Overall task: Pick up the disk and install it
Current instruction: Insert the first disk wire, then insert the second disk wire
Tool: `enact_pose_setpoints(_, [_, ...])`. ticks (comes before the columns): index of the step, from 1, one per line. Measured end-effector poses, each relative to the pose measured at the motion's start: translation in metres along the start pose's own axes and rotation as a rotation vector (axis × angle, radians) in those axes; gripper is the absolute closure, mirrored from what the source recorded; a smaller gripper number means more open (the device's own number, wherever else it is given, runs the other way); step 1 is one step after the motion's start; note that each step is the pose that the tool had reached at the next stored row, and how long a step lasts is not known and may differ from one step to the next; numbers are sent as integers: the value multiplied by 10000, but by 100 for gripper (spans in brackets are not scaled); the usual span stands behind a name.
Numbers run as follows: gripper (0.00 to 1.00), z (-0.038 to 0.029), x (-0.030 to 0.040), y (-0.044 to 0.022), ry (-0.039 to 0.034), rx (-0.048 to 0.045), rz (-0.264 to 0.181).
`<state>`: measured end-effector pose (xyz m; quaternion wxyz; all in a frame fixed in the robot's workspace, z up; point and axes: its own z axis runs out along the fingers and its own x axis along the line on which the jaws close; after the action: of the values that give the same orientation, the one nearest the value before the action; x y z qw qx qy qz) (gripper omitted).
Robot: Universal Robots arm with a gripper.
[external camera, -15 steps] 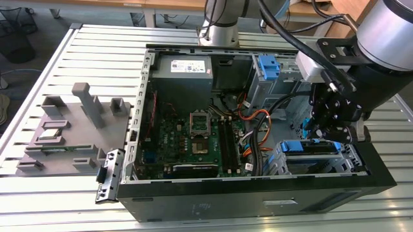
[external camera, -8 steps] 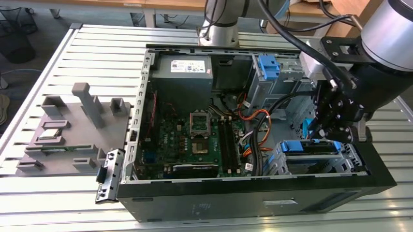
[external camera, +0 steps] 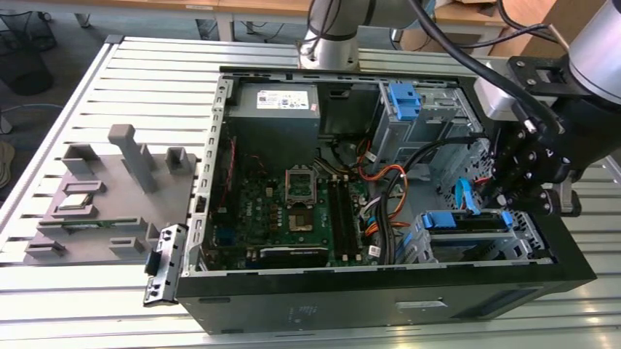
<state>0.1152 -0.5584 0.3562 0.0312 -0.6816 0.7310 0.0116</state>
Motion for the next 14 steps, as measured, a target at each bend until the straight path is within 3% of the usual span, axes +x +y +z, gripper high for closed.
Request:
enact_pose_setpoints(3, [76, 1, -3, -37, 0, 1, 16])
enact_pose_setpoints(14, [76, 3, -18, -40, 1, 0, 38])
